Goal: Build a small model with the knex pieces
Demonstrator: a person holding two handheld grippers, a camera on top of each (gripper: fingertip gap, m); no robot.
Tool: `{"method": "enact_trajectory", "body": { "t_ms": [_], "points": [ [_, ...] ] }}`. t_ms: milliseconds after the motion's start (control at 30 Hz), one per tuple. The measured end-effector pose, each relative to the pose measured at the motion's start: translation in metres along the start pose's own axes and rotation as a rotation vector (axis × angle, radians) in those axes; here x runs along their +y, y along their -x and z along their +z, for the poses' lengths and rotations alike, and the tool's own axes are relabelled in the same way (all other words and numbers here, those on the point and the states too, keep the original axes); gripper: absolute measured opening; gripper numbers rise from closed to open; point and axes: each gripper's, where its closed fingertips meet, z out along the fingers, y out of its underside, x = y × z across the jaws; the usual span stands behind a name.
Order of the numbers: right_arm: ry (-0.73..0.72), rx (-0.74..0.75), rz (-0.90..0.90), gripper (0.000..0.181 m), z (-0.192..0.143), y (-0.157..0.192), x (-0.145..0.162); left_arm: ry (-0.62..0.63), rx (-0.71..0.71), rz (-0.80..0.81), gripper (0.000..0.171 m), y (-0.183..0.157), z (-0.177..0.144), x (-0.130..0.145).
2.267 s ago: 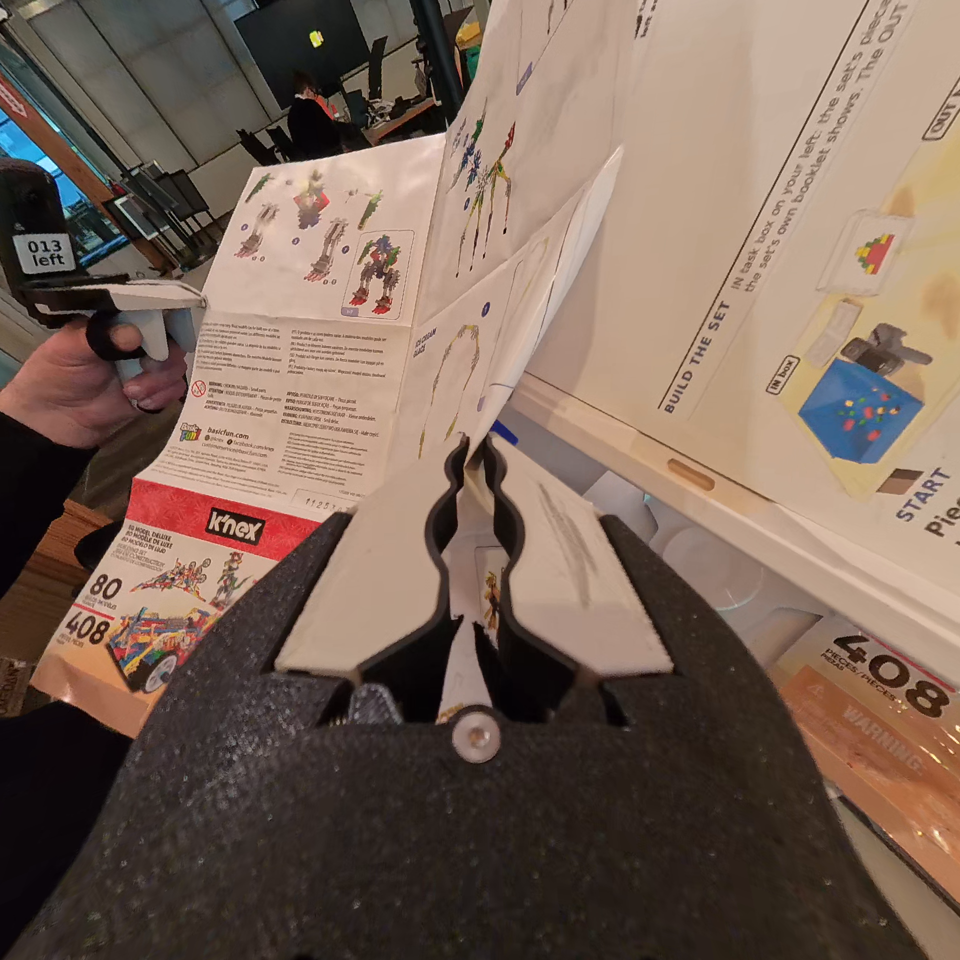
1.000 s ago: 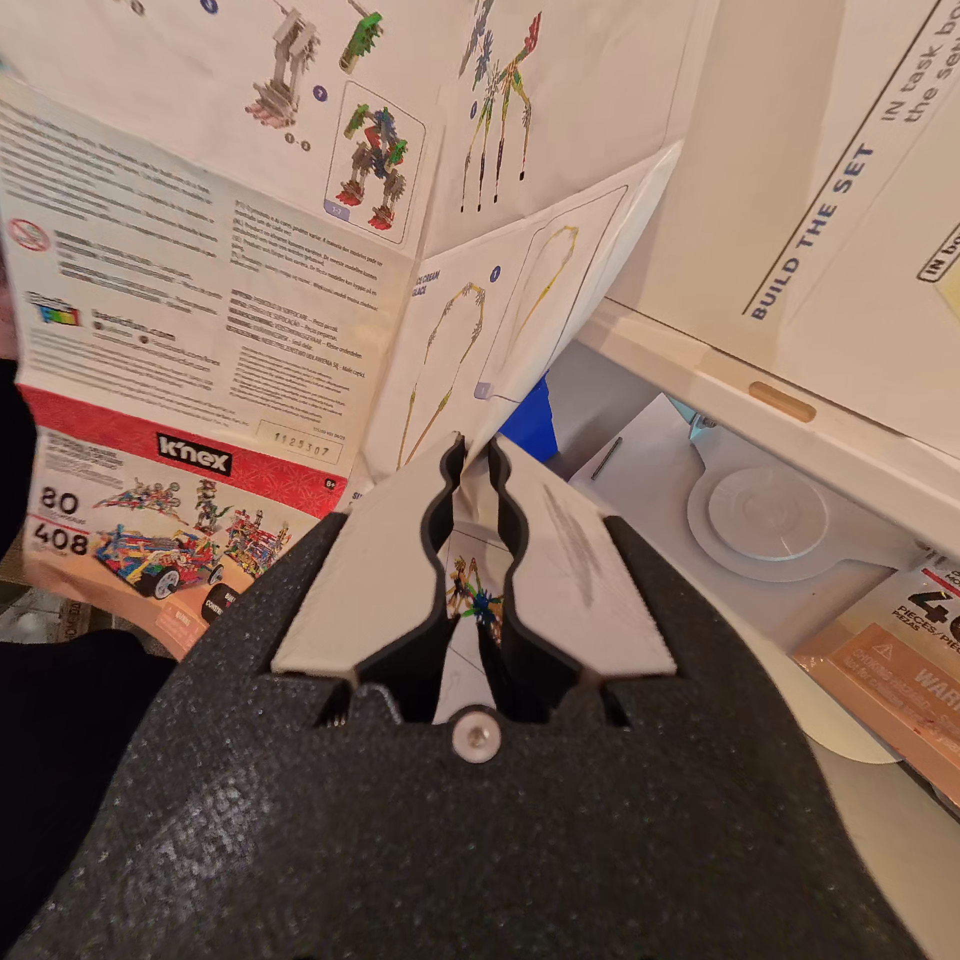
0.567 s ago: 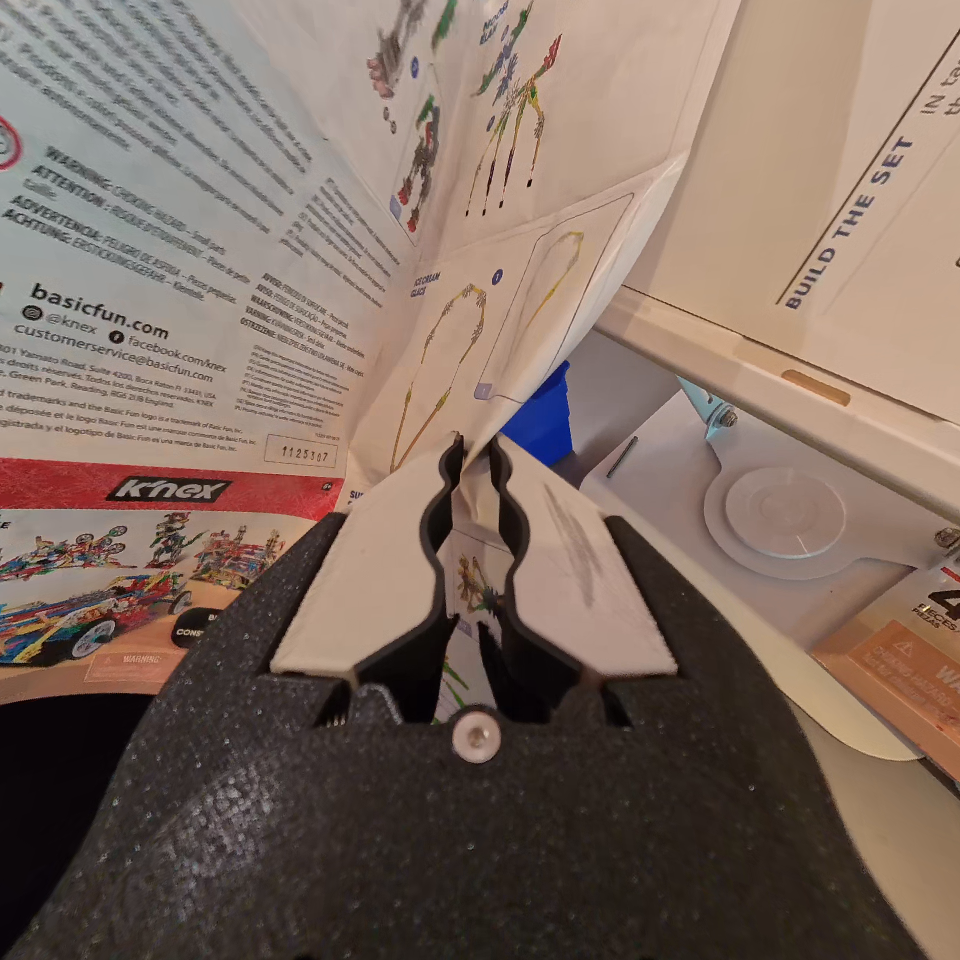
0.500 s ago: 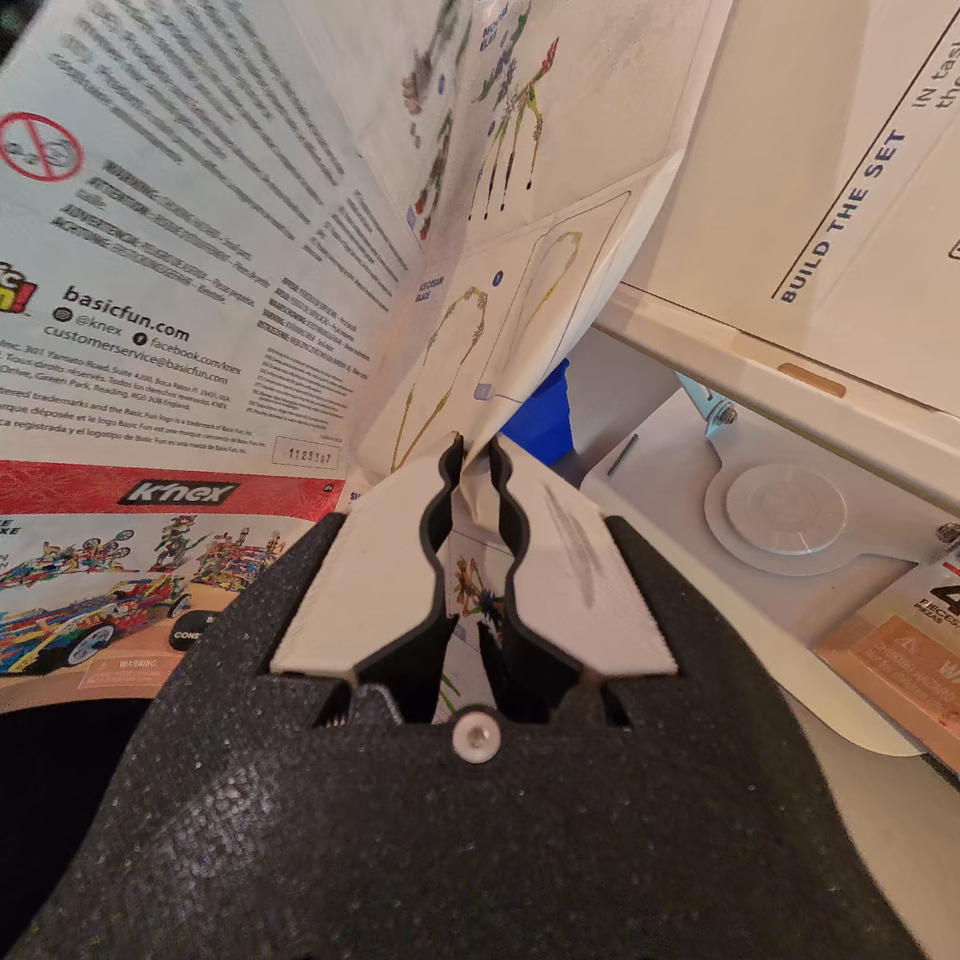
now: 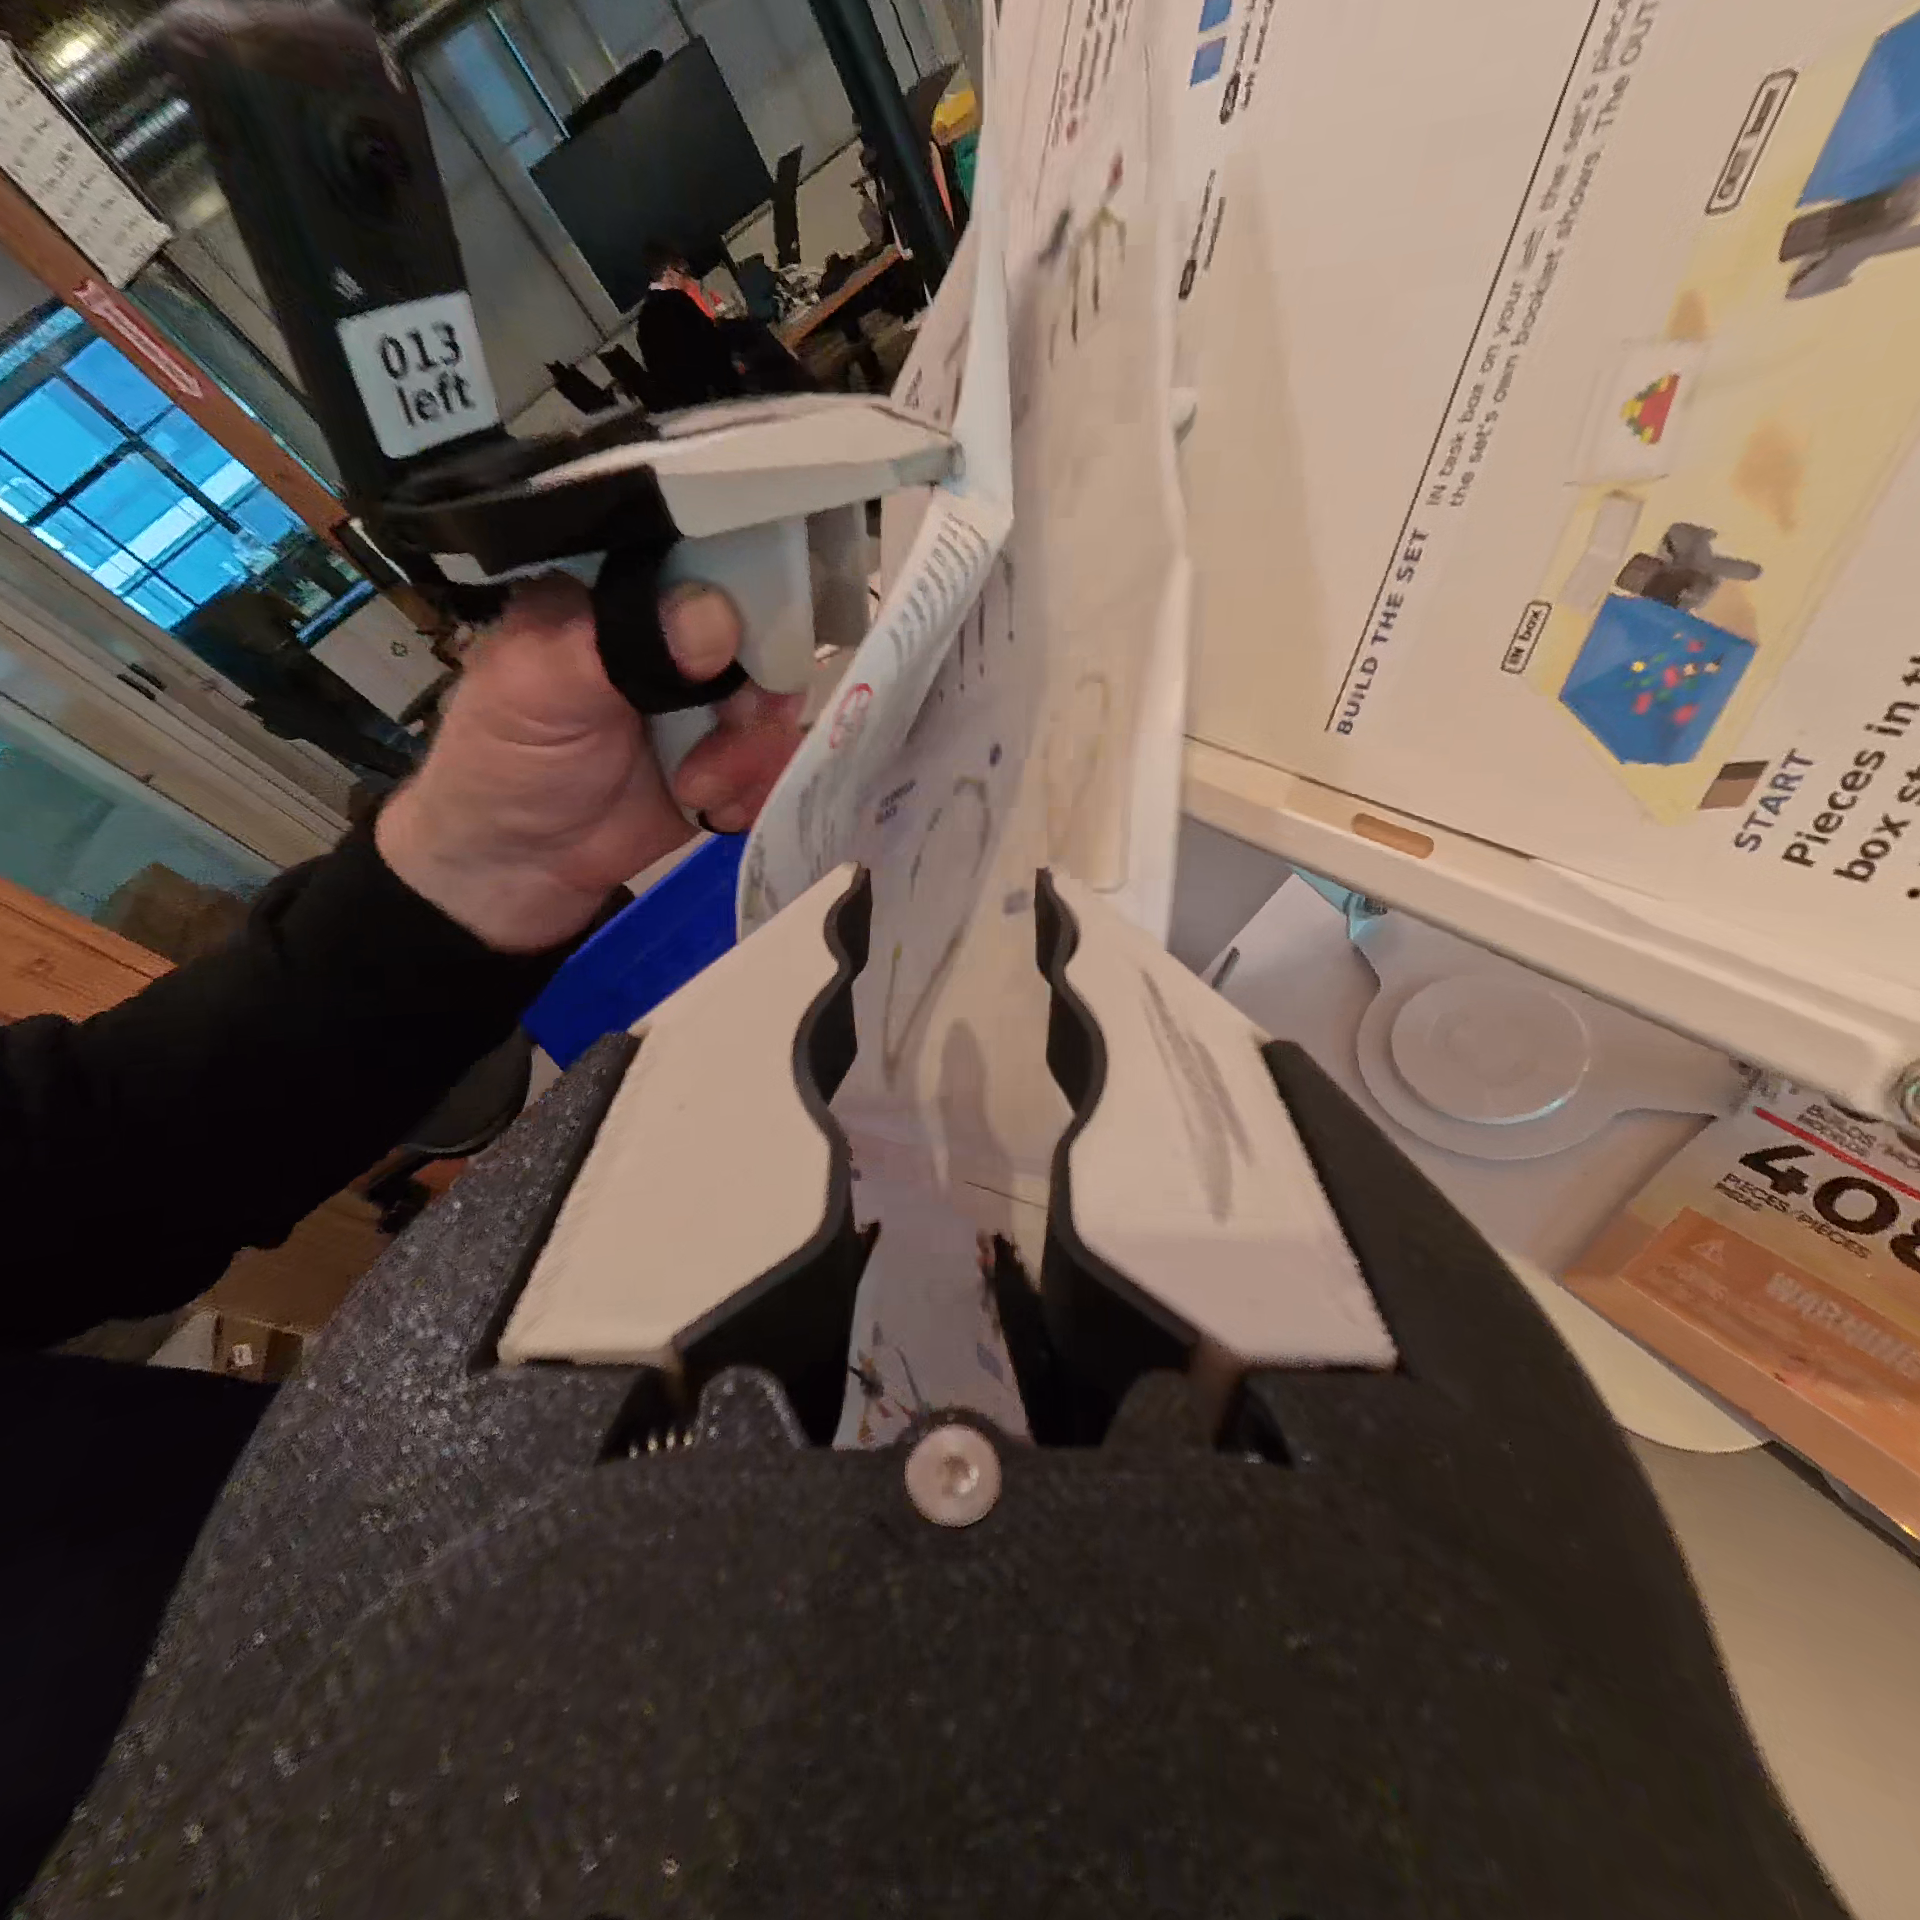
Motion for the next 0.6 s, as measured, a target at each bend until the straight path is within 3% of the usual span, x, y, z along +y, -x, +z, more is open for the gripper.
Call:
{"method": "enact_trajectory", "body": {
  "t_ms": [433, 600],
  "points": [
    [-0.048, -0.245, 0.099, 0.033, -0.003, 0.026, -0.016, 0.014, -0.063, 0.028, 0.000, 0.012, -0.002, 0.005],
    [0.017, -0.193, 0.042, 0.033, 0.004, 0.026, -0.005, 0.014, -0.058, 0.026, 0.000, 0.012, -0.002, 0.005]
  ]
}}
